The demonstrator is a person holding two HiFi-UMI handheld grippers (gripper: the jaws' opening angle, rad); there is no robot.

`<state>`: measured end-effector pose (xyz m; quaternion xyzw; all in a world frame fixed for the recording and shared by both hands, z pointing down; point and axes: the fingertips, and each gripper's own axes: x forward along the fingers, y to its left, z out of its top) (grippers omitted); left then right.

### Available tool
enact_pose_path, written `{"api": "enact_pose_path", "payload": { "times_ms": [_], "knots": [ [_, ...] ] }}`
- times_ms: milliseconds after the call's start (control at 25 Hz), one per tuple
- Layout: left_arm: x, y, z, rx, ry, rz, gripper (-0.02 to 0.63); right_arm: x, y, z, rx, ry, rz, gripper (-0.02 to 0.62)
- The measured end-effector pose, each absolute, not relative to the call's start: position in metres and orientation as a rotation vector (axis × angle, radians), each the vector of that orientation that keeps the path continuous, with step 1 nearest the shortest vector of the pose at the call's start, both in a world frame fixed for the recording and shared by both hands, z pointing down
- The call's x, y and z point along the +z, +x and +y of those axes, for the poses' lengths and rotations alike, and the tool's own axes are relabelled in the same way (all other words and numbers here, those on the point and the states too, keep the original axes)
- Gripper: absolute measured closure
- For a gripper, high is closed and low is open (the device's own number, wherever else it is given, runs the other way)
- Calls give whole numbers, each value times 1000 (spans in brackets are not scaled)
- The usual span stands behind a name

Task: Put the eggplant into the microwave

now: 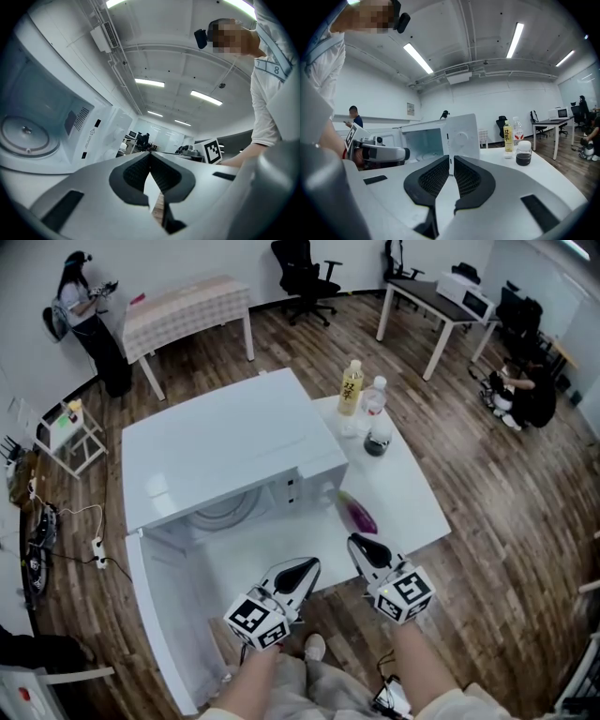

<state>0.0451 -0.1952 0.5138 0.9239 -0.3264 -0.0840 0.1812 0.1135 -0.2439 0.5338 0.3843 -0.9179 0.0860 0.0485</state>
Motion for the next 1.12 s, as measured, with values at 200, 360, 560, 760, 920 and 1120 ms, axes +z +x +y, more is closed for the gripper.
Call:
{"api": "enact_pose_path", "payload": {
  "times_ms": [200,360,560,760,920,1120],
  "knots": [
    [518,49,-198,-230,2608,-907,604,556,127,-259,282,1213,-2727,558],
    [518,53,-196,-230,2612,-892,604,570,136,-266,277,1251,-2681,549],
    [522,56,-194,-219,2615,-872,604,589,145,-275,278,1280,-2617,433],
    [524,56,-191,-211,2616,-864,604,603,155,-281,276,1307,-2561,401],
    [522,56,-188,-208,2618,-855,604,612,161,-283,270,1324,-2519,373],
    [522,56,-185,-209,2618,-846,604,625,169,-288,262,1345,-2474,338]
  ]
}}
